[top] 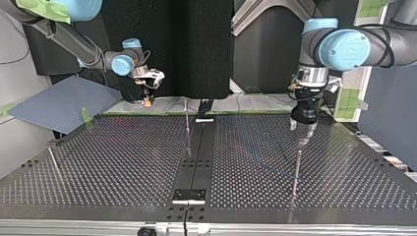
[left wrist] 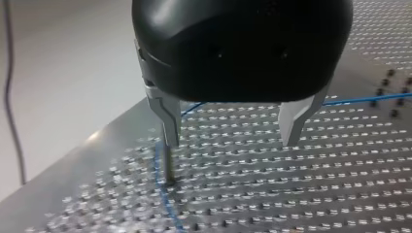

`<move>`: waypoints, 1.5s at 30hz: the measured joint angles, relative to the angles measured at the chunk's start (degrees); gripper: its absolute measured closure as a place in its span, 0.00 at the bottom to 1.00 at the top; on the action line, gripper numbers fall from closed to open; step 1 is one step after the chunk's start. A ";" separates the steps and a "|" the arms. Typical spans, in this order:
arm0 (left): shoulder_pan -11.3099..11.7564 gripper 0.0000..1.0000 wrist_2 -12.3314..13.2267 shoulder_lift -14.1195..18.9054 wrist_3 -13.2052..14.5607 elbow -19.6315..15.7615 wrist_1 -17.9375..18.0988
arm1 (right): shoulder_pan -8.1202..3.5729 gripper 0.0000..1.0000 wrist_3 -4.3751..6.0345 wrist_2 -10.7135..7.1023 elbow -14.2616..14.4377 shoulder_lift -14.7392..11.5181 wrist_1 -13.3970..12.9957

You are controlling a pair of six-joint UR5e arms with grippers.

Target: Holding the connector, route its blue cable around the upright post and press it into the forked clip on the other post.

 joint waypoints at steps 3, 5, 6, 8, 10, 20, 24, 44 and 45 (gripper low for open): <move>-1.56 0.00 -1.37 -0.91 1.57 -1.57 1.55 | 0.09 1.00 0.00 0.00 0.00 0.00 0.00; -2.49 0.00 -2.27 -1.72 2.50 -2.52 2.44 | 0.13 1.00 0.00 0.00 0.00 0.00 0.01; -3.16 0.00 -2.93 -2.35 3.17 -3.19 3.14 | 0.14 1.00 0.00 0.00 0.00 0.00 0.00; -4.15 0.00 -3.89 -3.30 4.16 -4.17 4.10 | 0.16 1.00 0.00 0.00 -0.01 0.00 0.00; -5.13 0.00 -4.88 -4.27 5.14 -5.15 5.11 | 0.15 1.00 0.00 0.00 0.00 0.00 -0.02; -9.64 0.00 -9.37 -8.77 9.65 -9.66 9.58 | 0.14 1.00 0.00 0.00 -0.31 0.00 -0.05; -11.60 0.00 -11.34 -10.73 11.61 -11.62 11.54 | 0.15 1.00 -0.05 0.00 -0.33 0.00 0.02; -20.94 0.00 -14.10 -20.07 18.32 -20.97 20.90 | 0.22 1.00 0.04 0.00 -0.43 0.00 0.26; -21.49 0.00 -14.06 -20.63 18.32 -21.51 21.47 | 0.22 1.00 0.03 0.00 -0.43 0.00 0.29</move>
